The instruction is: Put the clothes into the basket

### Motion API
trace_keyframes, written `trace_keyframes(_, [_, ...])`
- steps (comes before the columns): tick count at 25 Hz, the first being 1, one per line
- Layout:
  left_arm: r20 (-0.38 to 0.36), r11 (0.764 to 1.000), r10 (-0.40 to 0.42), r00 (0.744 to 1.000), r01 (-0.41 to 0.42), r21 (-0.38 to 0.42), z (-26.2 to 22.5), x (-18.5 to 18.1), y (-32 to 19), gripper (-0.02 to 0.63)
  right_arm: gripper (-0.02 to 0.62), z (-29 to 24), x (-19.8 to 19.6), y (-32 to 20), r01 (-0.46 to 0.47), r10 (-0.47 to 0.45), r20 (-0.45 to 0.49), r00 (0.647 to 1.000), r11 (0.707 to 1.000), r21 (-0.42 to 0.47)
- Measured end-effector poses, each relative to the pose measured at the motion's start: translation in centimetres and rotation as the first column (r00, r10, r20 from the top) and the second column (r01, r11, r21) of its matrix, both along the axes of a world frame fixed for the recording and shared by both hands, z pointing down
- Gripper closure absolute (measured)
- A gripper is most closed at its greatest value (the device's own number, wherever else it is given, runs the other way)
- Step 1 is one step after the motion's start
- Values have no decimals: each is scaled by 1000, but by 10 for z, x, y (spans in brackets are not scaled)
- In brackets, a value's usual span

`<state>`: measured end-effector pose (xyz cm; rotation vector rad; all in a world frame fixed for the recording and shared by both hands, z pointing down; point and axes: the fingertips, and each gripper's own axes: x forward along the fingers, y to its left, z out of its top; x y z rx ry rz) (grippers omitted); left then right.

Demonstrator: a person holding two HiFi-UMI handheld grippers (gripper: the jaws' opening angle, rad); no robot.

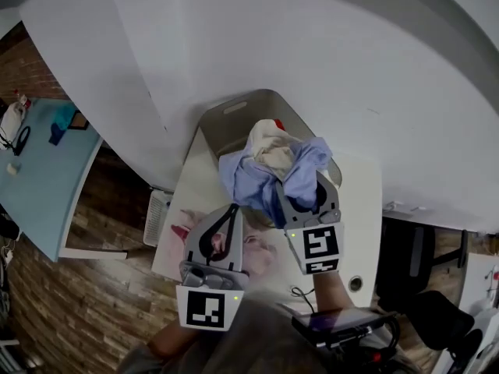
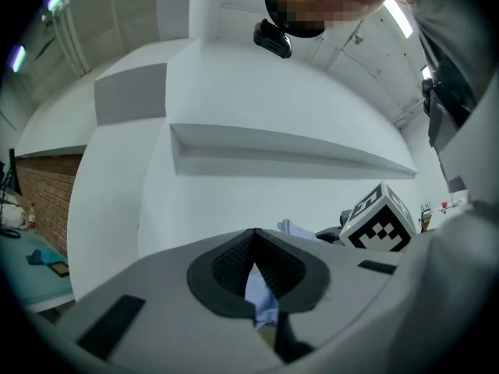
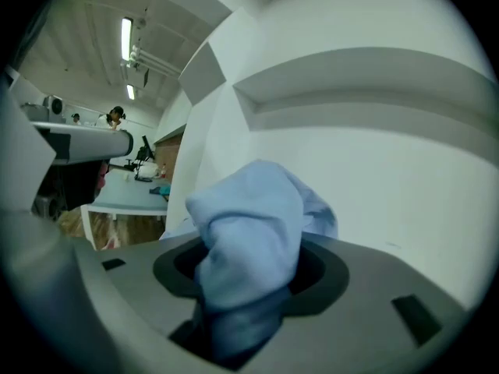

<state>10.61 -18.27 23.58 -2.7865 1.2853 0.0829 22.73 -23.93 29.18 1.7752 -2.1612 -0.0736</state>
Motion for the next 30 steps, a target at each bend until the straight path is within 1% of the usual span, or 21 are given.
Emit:
trace_keyframes(1, [-1, 1000, -5, 1000, 5, -11, 4, -2, -3, 598, 335, 7, -5, -4, 19, -19, -7, 1000, 999, -34])
trace_keyframes(2, [-3, 1000, -8, 1000, 8, -21, 7, -3, -5, 598, 311, 13, -8, -5, 34, -34, -7, 999, 997, -62])
trace_keyframes(4, [-8, 999, -9, 1000, 9, -36, 13, -5, -7, 598, 299, 23, -10, -3, 50, -50, 3, 999, 993, -109])
trace_keyframes(6, [-15, 999, -5, 1000, 4, -48, 18, -6, -8, 598, 295, 30, -10, 2, 53, -53, 8, 999, 989, -138])
trace_keyframes(11, [-23, 998, 28, 999, -30, -51, 19, -2, -5, 598, 295, 34, -11, 18, 38, -37, 8, 999, 990, -134])
trace_keyframes(15, [-25, 997, 60, 998, -61, -48, 18, 0, -1, 598, 301, 33, -11, 32, 14, -11, 29, 1000, 994, -105])
trace_keyframes(16, [-26, 997, 69, 997, -70, -45, 17, 0, 0, 598, 309, 31, -12, 36, 8, -5, 32, 999, 997, -83])
trace_keyframes(17, [-25, 996, 78, 997, -79, -39, 15, 1, 1, 598, 334, 28, -14, 40, 3, -1, 35, 999, 999, -53])
trace_keyframes(19, [-27, 995, 99, 995, -100, -21, 11, 2, 3, 598, 409, 20, -18, 50, -7, 6, 41, 999, 1000, 15])
trace_keyframes(20, [-29, 994, 110, 994, -110, -11, 8, 2, 4, 598, 462, 16, -20, 55, -18, 15, 47, 999, 999, 46])
trace_keyframes(21, [-30, 993, 120, 992, -120, -2, 5, 2, 6, 598, 501, 12, -20, 60, -35, 31, 57, 998, 997, 72])
trace_keyframes(23, [-33, 990, 141, 990, -140, 14, 2, 3, 9, 598, 559, 9, -18, 69, -82, 72, 93, 993, 991, 102])
trace_keyframes(25, [-34, 987, 163, 986, -162, 21, 0, 3, 12, 598, 578, 11, -16, 77, -120, 108, 123, 987, 988, 101])
trace_keyframes(30, [-26, 975, 220, 975, -220, 30, -1, 0, 23, 598, 578, 13, -24, 95, -169, 153, 150, 977, 981, 100])
